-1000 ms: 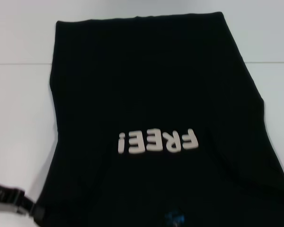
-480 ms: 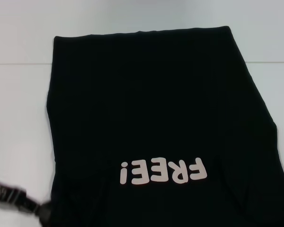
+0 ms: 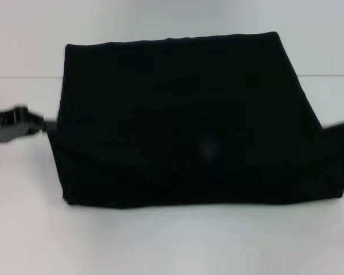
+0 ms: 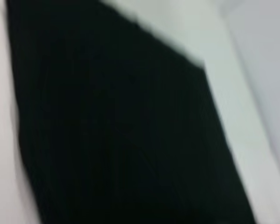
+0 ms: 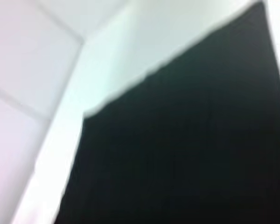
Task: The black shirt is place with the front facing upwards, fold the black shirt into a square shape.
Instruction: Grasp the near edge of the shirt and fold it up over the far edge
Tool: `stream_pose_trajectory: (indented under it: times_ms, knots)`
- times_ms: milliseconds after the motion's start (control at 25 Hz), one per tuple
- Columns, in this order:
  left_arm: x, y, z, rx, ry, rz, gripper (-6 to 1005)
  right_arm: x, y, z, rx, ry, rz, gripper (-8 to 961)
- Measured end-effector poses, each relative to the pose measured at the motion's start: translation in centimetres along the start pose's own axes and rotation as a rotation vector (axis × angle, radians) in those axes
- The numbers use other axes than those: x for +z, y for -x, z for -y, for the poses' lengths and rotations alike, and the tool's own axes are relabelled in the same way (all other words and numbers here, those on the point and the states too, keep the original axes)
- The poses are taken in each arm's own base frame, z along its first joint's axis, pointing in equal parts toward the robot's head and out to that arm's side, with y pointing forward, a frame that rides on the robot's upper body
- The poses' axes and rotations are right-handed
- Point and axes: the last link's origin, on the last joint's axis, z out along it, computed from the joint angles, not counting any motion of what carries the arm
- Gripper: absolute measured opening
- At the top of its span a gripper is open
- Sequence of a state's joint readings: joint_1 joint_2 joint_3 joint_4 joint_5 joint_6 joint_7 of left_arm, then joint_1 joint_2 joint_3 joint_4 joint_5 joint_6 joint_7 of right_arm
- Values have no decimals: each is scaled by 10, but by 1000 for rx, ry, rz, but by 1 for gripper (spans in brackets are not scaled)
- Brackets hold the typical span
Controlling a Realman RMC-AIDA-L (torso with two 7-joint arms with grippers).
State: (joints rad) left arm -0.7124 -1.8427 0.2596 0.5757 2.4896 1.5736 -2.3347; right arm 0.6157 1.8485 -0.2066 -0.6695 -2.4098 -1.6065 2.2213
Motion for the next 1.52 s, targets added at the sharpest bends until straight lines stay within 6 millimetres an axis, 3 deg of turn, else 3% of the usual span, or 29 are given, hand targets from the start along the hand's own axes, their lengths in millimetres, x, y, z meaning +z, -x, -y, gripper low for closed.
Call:
stream_pose_trajectory:
  times_ms: [200,480,840,1280,1520]
  knots:
    - [14,-7,10,-40,4,-176,25,32,12,-3,-10,23,126,56]
    - [35,-10,12,-18,-42,-239,27,67,17,-5,-69,-51,189,56]
    - [49,-29,3,20,-67,-319,28,70,34,-7,-101,-71,282,57]
    - [91,-20,10,52,-239,-419,30,117,16,4,-151,-262,233,58]
    - [94,-19,12,68,-270,-426,31,114,15,4,-148,-249,248,58]
